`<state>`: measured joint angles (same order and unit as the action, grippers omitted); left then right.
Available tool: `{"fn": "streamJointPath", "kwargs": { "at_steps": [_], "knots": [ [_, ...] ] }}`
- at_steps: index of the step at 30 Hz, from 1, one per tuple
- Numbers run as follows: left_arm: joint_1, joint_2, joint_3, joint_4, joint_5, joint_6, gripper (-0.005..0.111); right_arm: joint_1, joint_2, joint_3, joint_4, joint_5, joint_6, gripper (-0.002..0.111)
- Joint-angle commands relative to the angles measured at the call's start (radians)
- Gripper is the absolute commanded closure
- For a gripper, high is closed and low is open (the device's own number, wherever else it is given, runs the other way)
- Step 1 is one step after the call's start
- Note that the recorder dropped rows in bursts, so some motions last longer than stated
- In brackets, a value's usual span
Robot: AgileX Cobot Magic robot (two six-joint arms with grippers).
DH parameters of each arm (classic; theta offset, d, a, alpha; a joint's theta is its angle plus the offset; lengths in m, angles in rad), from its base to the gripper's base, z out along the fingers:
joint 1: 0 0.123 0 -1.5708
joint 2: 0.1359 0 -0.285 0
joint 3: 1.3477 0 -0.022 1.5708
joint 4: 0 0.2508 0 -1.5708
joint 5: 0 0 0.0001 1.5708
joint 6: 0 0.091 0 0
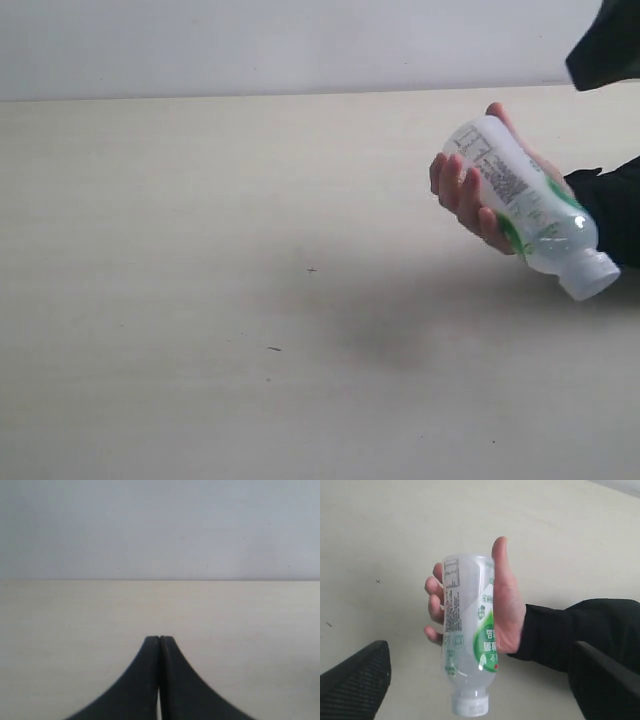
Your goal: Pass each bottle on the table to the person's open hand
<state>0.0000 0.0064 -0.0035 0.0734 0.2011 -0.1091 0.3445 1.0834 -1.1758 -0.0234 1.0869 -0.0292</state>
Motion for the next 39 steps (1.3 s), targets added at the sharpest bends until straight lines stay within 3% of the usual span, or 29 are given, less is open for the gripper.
{"fn": "streamJointPath", "kwargs": {
  "at_steps": [1,9,12,14,18,19,39],
  "knots": [
    [0.0,-0.006,0.003,0.003,-0.002,0.0,0.107,-0.002,-0.143,-0.01,-0.004,0.085,-0.014,0.018],
    [0.0,-0.006,0.003,0.003,-0.002,0.0,0.107,-0.002,-0.353,-0.01,0.103,0.134,-0.03,0.018],
    [0.0,-0.006,0.003,0.003,-0.002,0.0,0.107,-0.002,-0.396,-0.004,0.103,0.134,-0.03,0.026],
    [0.0,-0.006,0.003,0.003,-0.002,0.0,0.107,-0.002,-0.412,0.004,0.103,0.134,-0.03,0.046],
    [0.0,-0.006,0.003,0.003,-0.002,0.0,0.107,-0.002,-0.46,0.025,0.103,0.134,0.029,0.103],
    [0.0,-0.006,0.003,0.003,-0.002,0.0,0.107,-0.002,-0.469,0.023,0.103,0.134,0.046,0.108],
    [0.0,-0.006,0.003,0.003,-0.002,0.0,0.107,-0.002,-0.513,0.023,0.103,0.134,0.069,0.107]
  ]
}}
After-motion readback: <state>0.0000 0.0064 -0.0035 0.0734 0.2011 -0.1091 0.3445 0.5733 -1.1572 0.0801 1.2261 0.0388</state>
